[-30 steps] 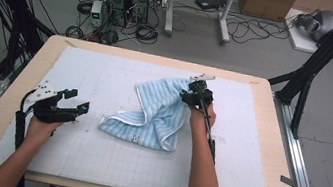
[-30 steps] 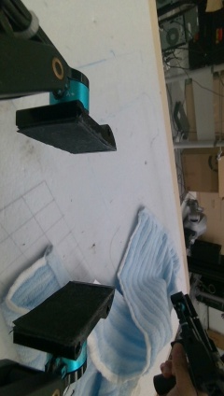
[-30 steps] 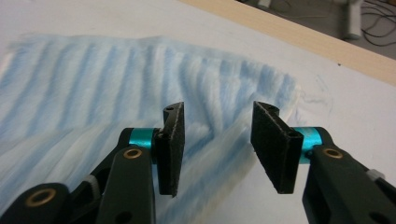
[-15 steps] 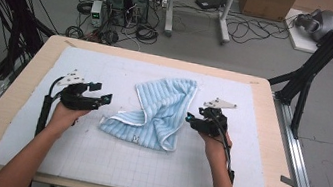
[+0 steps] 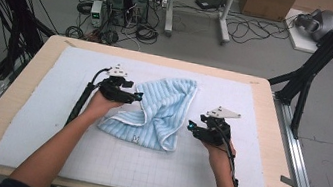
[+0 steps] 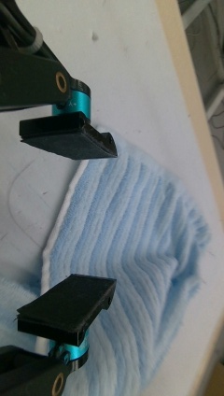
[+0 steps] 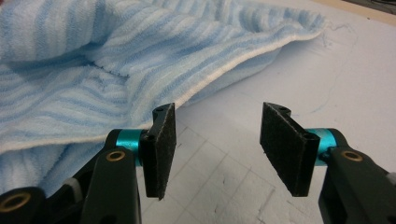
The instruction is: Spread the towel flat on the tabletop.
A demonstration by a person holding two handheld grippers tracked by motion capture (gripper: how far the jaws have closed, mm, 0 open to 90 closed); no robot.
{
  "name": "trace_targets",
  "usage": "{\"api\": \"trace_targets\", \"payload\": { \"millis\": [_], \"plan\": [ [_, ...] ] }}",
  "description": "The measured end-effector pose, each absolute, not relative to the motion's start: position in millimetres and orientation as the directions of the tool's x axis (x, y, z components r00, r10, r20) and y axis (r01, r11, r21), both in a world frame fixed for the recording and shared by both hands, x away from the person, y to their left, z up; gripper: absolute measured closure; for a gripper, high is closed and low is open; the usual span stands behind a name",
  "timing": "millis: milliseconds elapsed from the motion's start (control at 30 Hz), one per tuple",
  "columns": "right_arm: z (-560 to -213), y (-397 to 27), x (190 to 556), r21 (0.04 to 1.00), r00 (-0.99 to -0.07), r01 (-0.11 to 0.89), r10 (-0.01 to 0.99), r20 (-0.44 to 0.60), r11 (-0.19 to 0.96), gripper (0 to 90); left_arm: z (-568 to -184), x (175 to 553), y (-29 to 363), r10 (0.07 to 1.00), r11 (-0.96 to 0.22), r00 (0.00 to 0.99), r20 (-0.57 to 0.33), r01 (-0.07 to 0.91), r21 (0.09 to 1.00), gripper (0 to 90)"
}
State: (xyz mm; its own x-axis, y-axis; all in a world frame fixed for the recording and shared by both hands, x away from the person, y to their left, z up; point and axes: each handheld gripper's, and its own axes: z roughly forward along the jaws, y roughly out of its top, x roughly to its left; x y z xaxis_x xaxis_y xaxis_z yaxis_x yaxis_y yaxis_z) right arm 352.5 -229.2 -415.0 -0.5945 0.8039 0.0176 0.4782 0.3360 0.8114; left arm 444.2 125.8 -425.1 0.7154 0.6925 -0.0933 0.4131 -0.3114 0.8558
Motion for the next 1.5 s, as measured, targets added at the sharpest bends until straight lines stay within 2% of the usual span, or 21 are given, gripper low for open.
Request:
{"api": "trace_targets", "payload": {
  "millis": [267, 333, 433, 500, 567, 700, 1167, 1300, 1333, 1367, 1433, 1500],
  "plan": [
    [-416.2, -234.9, 352.6, 0.817, -0.588, 0.483, 0.808, 0.037, 0.314, 45.4, -440.9, 452.4, 97.5, 0.669, -0.476, 0.743, 0.026, 0.401, 0.782, 35.6],
    [-416.2, -234.9, 352.3, 0.817, -0.588, 0.484, 0.808, 0.038, 0.314, 45.3, -447.0, 452.1, 91.6, 0.653, -0.517, 0.755, 0.059, 0.388, 0.763, 39.3],
    [-416.6, -233.9, 351.9, 0.815, -0.590, 0.485, 0.806, 0.037, 0.317, 45.4, -447.1, 452.3, 90.4, 0.633, -0.516, 0.773, 0.043, 0.380, 0.768, 46.2],
    [-417.0, -233.1, 352.0, 0.816, -0.594, 0.483, 0.803, 0.039, 0.318, 45.4, -446.0, 452.1, 90.3, 0.612, -0.523, 0.790, 0.040, 0.367, 0.769, 58.7],
    [-417.2, -232.9, 352.1, 0.815, -0.595, 0.484, 0.803, 0.041, 0.317, 45.4, -444.8, 451.6, 90.6, 0.598, -0.550, 0.798, 0.076, 0.339, 0.763, 82.4],
    [-417.2, -232.6, 351.2, 0.813, -0.595, 0.488, 0.802, 0.045, 0.316, 45.4, -444.8, 456.9, 98.7, 0.641, -0.530, 0.763, 0.082, 0.362, 0.767, 85.8],
    [-419.5, -233.2, 351.9, 0.812, -0.597, 0.492, 0.800, 0.053, 0.313, 45.6, -443.3, 486.6, 177.9, 0.862, -0.371, 0.498, 0.090, 0.500, 0.783, 86.3],
    [-419.8, -232.5, 351.8, 0.812, -0.596, 0.497, 0.801, 0.063, 0.306, 45.6, -446.4, 489.3, 197.5, 0.902, -0.283, 0.430, 0.028, 0.543, 0.791, 84.5],
    [-419.8, -232.3, 351.8, 0.811, -0.596, 0.500, 0.800, 0.067, 0.304, 45.6, -445.4, 489.1, 199.4, 0.909, -0.268, 0.417, 0.020, 0.545, 0.794, 78.8],
    [-420.2, -232.2, 352.2, 0.812, -0.597, 0.497, 0.800, 0.063, 0.307, 45.6, -444.2, 488.9, 200.5, 0.919, -0.224, 0.394, -0.014, 0.551, 0.804, 65.8],
    [-420.1, -232.0, 352.0, 0.812, -0.596, 0.497, 0.800, 0.064, 0.305, 45.6, -440.3, 486.2, 204.9, 0.927, -0.165, 0.371, -0.062, 0.550, 0.819, 49.2],
    [-419.5, -232.4, 351.4, 0.819, -0.597, 0.489, 0.800, 0.065, 0.298, 45.5, -437.0, 479.2, 208.9, 0.921, -0.140, 0.379, -0.086, 0.531, 0.836, 41.7]
  ]
}}
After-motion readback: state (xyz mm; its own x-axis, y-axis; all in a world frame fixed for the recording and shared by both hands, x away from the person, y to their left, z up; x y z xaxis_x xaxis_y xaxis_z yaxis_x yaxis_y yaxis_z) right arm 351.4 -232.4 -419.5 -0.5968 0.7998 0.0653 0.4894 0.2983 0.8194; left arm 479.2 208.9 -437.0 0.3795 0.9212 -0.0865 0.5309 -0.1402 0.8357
